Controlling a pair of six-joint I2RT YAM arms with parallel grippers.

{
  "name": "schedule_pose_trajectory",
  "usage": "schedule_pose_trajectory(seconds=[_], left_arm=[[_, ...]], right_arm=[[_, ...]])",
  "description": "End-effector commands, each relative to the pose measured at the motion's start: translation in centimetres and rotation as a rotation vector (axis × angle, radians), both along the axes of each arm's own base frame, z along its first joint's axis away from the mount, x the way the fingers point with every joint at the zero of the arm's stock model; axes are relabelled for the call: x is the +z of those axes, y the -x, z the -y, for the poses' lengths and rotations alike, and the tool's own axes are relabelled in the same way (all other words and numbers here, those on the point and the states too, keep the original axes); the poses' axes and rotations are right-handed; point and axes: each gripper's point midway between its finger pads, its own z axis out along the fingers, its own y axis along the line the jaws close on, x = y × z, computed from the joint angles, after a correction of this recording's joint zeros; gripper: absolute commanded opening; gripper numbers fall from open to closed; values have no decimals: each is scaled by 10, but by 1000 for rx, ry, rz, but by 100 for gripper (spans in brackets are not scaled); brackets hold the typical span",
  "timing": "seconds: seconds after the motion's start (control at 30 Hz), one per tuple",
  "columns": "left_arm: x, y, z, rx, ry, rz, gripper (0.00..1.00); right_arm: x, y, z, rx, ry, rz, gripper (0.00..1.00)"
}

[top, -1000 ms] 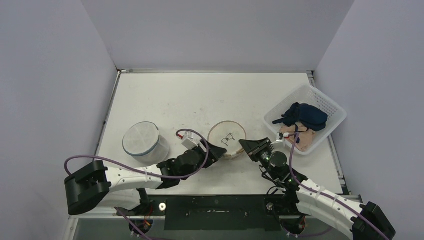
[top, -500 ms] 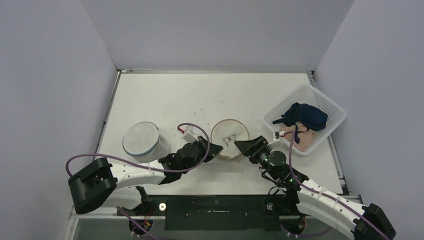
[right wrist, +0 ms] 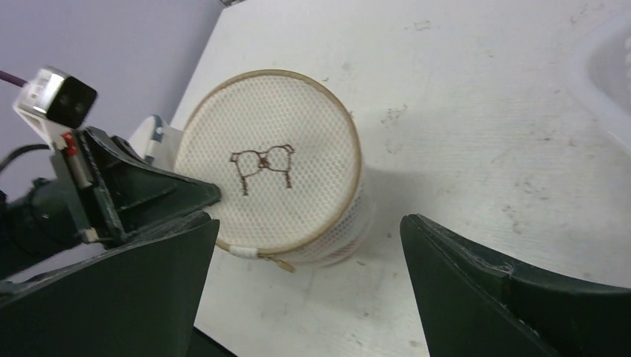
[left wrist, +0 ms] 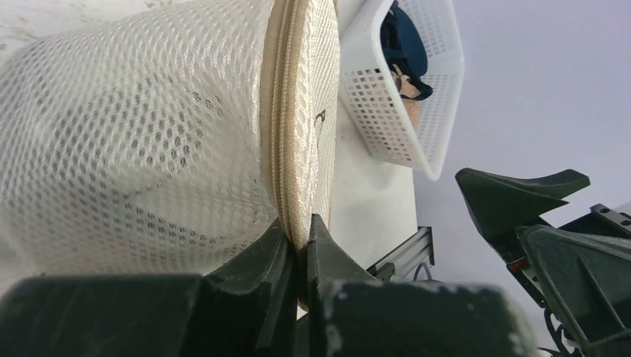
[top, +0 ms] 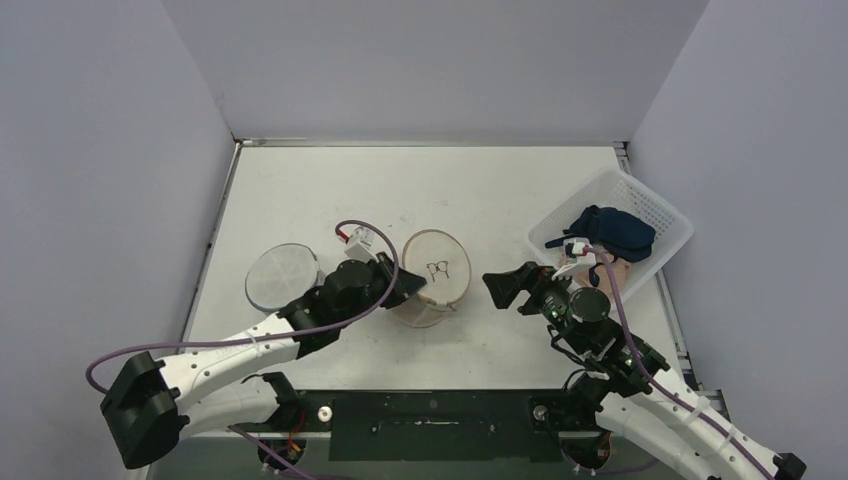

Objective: Unzip the laundry bag and remove the bra
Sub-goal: Unzip the laundry bag at the center of the board.

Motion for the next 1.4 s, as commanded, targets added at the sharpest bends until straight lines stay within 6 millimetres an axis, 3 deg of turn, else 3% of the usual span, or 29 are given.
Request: schedule_pose_trajectory(seconds=[0.0, 0.2, 0.37, 0.57, 0.7, 0.97, 1.2, 1.37], left_arm=[[21, 8, -14, -45, -19, -3, 0], [32, 3, -41, 9, -43, -22, 0], [24, -1, -47, -12, -19, -76, 0], [14, 1, -41, -34, 18, -142, 0], [6, 3, -42, -13, -3, -219, 0], [-4, 1, -48, 51, -46, -316, 0], [2, -3, -41, 62, -4, -334, 0], [7, -2, -37, 43, 41, -319, 0]], right_arm=[[-12, 7, 25, -22, 177, 22, 96], [4, 15, 13, 77, 169, 79, 90], [24, 28, -8, 209, 71, 197, 90], [2, 22, -22, 246, 120, 130, 98], [-6, 19, -28, 243, 87, 124, 92], [-21, 23, -61, 290, 83, 113, 76], [-44, 45, -103, 350, 160, 84, 68], [-54, 51, -118, 361, 93, 50, 63]])
